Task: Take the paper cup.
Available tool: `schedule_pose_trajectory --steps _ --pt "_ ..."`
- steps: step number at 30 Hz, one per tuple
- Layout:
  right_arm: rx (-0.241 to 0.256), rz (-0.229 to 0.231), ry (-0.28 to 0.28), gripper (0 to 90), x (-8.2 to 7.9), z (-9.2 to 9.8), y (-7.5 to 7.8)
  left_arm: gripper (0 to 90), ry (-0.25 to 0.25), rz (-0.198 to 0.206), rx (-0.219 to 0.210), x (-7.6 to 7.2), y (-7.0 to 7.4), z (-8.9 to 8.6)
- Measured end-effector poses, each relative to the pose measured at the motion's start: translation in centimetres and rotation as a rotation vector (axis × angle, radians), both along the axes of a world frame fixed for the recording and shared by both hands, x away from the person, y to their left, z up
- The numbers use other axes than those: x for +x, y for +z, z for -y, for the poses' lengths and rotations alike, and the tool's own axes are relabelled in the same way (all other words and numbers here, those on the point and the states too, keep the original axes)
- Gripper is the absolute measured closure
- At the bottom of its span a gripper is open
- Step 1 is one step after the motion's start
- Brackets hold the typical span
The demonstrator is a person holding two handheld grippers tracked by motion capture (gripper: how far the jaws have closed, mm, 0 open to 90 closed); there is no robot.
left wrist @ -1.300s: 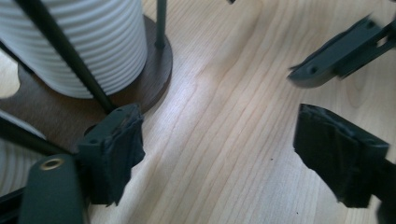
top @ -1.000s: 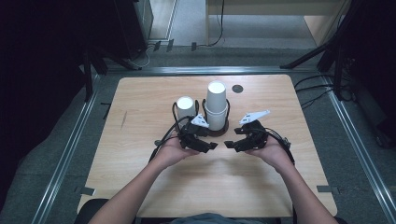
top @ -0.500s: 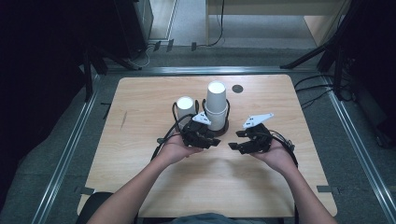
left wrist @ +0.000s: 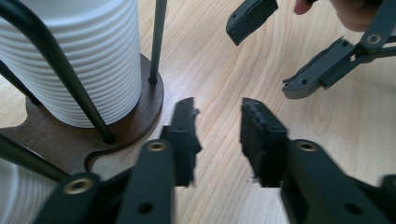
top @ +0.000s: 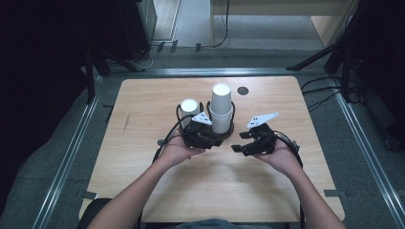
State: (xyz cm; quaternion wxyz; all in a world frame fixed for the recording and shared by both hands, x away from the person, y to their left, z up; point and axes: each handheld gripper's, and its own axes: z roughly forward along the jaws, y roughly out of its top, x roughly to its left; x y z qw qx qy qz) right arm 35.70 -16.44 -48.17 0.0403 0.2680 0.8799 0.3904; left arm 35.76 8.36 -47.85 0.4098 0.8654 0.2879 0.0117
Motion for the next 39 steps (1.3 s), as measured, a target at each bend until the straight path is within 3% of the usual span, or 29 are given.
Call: schedule_pose_trajectory --steps 4,13,20,25,27,29,39 --pt "0.002 0.010 0.002 34.9 0.0 0.0 0.2 70.3 -0.018 -0.005 0.040 0.1 0.3 0.2" --pt "0.009 0.004 -0.016 35.0 0.5 -0.1 0.5 72.3 -0.009 0.007 0.021 0.2 0.7 -0.3" --pt "0.000 0.045 -0.012 35.7 0.0 -0.2 1.4 80.6 0.022 0.030 0.023 0.3 1.1 -0.4" --pt "-0.009 0.059 -0.009 35.7 0.2 -0.2 2.2 81.8 0.027 0.023 0.019 0.5 1.3 -0.3" --pt "-0.010 0.057 -0.017 35.7 0.3 -0.1 2.6 80.0 0.023 0.003 0.010 0.5 1.4 -0.3" --pt "-0.036 0.072 -0.014 35.6 0.3 0.0 2.9 80.3 0.026 0.018 0.005 0.5 1.6 -0.2" --pt "-0.048 0.054 -0.015 35.0 1.6 0.1 4.5 87.5 0.059 0.037 0.018 1.7 2.6 0.3"
